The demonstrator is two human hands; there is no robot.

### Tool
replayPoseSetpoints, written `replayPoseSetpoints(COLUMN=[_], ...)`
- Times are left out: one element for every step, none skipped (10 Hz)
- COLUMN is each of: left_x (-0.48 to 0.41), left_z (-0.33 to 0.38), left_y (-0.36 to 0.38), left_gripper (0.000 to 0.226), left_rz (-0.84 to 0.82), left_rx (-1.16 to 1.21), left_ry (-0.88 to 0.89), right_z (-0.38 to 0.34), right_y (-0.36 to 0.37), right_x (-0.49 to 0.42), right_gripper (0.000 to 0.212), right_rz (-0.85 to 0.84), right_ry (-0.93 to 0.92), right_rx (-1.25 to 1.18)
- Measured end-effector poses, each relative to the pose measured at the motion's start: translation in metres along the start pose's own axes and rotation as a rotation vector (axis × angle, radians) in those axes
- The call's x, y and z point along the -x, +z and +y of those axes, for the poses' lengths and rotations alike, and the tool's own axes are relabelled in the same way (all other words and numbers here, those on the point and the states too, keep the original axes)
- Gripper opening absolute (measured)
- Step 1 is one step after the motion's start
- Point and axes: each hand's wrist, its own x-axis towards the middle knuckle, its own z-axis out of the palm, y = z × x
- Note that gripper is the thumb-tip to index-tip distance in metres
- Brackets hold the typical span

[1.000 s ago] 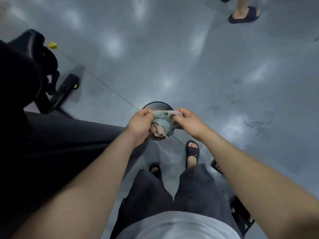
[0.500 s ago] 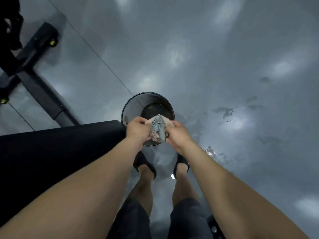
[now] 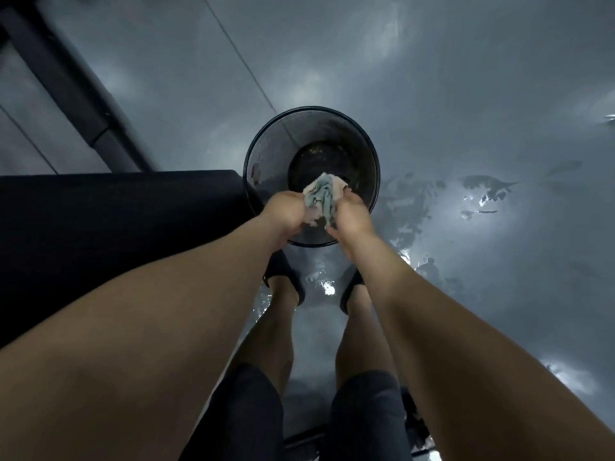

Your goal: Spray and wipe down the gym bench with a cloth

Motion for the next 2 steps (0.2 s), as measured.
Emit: replayPoseSetpoints(left_x=[0.006,0.032], left_z=[0.001,0.019], left_y=[-0.005,-0.012], left_gripper=[0.026,0.024], left_rz=[0.046,0.096], left_rx=[-0.174,-0.189], left_ry=[0.013,0.031], right_z=[0.008,-0.001], right_y=[-0.009,-0.021], right_x=[0.017,0.04], right_gripper=[0.025,0.021], right_rz=[0.039,0.048], right_ry=[0.042,0.013], right_rx=[0.075,0.127])
